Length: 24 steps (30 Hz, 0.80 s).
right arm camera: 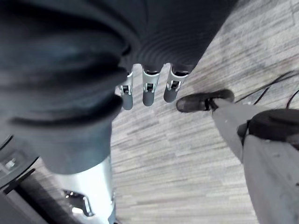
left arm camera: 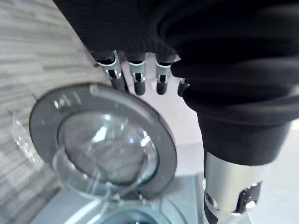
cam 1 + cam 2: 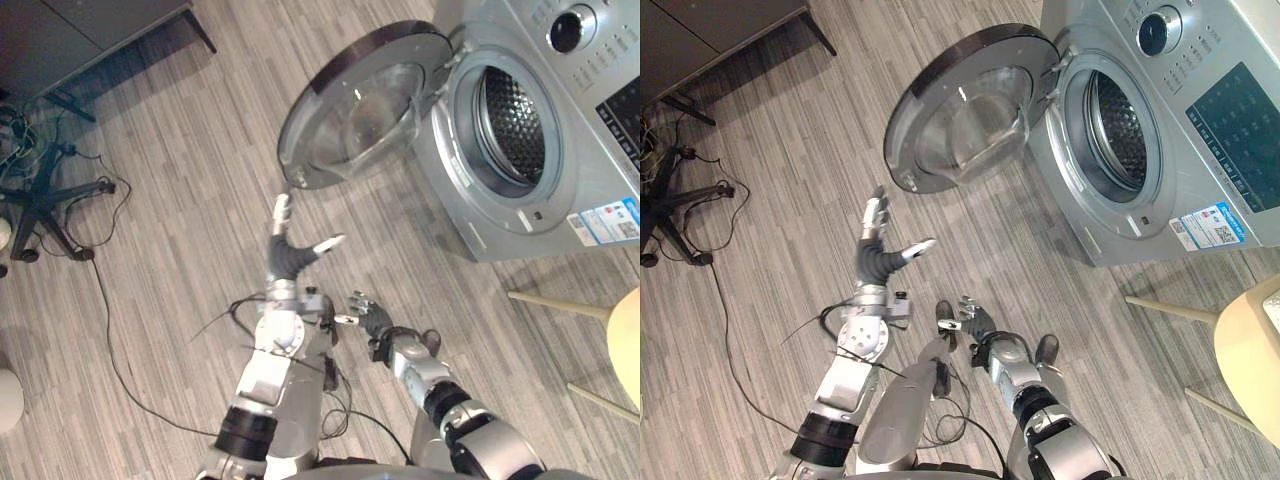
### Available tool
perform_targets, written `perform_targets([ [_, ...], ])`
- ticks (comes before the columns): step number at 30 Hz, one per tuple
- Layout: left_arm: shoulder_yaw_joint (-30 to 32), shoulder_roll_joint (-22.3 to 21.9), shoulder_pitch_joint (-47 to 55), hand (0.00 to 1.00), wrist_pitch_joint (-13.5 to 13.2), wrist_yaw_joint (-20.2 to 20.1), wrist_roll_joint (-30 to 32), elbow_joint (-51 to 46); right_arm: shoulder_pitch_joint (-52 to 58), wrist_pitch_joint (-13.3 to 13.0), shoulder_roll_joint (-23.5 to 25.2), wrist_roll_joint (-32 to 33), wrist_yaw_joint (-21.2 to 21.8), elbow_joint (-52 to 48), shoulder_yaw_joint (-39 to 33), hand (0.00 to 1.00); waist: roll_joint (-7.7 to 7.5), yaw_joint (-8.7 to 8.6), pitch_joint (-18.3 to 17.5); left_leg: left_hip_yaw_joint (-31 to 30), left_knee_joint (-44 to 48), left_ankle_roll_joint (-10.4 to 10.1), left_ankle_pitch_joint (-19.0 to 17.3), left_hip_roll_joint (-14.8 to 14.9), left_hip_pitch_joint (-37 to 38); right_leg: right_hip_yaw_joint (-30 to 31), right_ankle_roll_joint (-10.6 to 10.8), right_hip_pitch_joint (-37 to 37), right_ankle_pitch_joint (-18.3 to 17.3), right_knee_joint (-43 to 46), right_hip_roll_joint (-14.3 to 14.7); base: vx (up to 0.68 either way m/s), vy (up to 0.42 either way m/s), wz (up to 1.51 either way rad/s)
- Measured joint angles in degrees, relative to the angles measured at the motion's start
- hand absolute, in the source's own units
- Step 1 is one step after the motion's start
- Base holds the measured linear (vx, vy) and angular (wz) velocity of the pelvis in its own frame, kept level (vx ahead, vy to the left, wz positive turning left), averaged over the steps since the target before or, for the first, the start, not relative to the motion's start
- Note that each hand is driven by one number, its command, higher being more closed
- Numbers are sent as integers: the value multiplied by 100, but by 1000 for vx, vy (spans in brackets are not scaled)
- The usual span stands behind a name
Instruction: Pick up the laundry basket with both hands and put the clothes into the washing machine.
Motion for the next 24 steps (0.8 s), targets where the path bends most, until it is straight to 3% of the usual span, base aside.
perform_targets([
  [4,-403,339,-1165,0,-36,-722,-110,1616,-11,4,-59,-357,-10,150,-401,0,-12,-49,-6,7,23,48,37,61,-172,54,-28,-165,109,-123,106,28,-38,-12],
  [5,-404,456,-1621,0,0,-890,-181,2239,-73,4,-85,-383,-3,149,-461,0,-24,-137,-9,29,49,48,50,92,-324,81,-28,-297,177,-153,142,40,-31,-15],
  [9,-311,975,-2984,0,184,-1102,-302,3825,-211,0,-165,-398,-27,73,-656,0,-137,-349,49,88,142,127,134,131,-647,165,-44,-635,285,-150,181,33,-27,-16],
  [11,-237,1365,-3895,0,292,-1199,-363,4411,-160,-4,-202,-393,-122,-267,-666,0,-284,-372,88,179,233,124,132,246,-860,208,-104,-860,357,-154,273,-1,-51,-22],
  [16,170,2116,-5430,0,472,-1218,-316,5117,-177,-87,-47,-353,-266,-1204,-636,0,-613,-509,210,210,208,29,198,530,-1398,169,-231,-1301,625,-471,534,-30,-48,-22],
  [21,610,2305,-6018,0,660,-1174,-300,5333,46,-180,151,-245,-376,-1763,-616,0,-919,-642,382,228,203,24,303,642,-1650,148,-252,-1523,692,-539,635,37,-36,-9],
  [24,741,2289,-6032,0,714,-1058,-356,5332,245,-266,163,-149,-397,-1939,-628,0,-967,-642,407,247,202,20,300,653,-1685,116,-253,-1542,693,-544,642,74,-28,0],
])
